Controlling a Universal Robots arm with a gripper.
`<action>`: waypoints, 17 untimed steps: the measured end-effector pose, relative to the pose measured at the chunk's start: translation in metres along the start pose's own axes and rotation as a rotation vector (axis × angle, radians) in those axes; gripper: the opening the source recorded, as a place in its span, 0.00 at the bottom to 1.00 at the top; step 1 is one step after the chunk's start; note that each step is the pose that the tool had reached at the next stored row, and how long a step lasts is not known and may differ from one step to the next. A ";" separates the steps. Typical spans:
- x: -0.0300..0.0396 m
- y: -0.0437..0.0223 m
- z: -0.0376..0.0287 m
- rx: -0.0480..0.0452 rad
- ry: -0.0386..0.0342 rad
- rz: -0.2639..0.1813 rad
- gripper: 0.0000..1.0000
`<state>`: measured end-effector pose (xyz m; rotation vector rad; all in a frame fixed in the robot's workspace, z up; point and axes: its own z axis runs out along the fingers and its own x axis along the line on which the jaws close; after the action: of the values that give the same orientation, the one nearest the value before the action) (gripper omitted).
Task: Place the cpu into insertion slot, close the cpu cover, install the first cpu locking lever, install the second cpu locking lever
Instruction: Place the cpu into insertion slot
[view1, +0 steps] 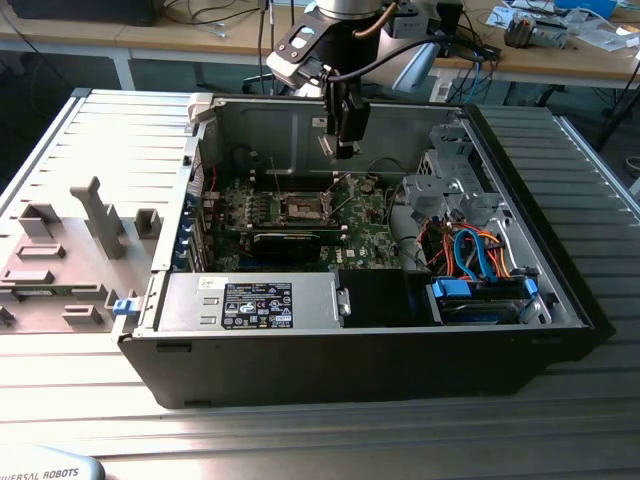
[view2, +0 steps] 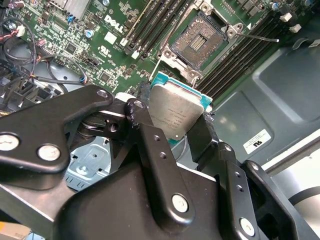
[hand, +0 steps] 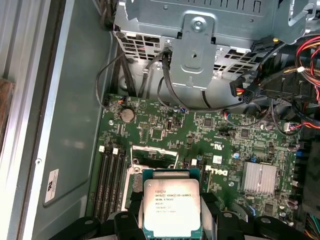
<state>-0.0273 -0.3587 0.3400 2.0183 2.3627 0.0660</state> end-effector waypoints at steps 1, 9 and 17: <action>0.0000 0.0000 0.0000 0.0000 0.0000 0.001 0.54; 0.0000 0.0000 0.0001 0.0000 -0.0002 0.005 0.54; 0.0000 0.0000 0.0002 0.0000 -0.0004 0.009 0.54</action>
<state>-0.0273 -0.3587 0.3398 2.0291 2.3532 0.0657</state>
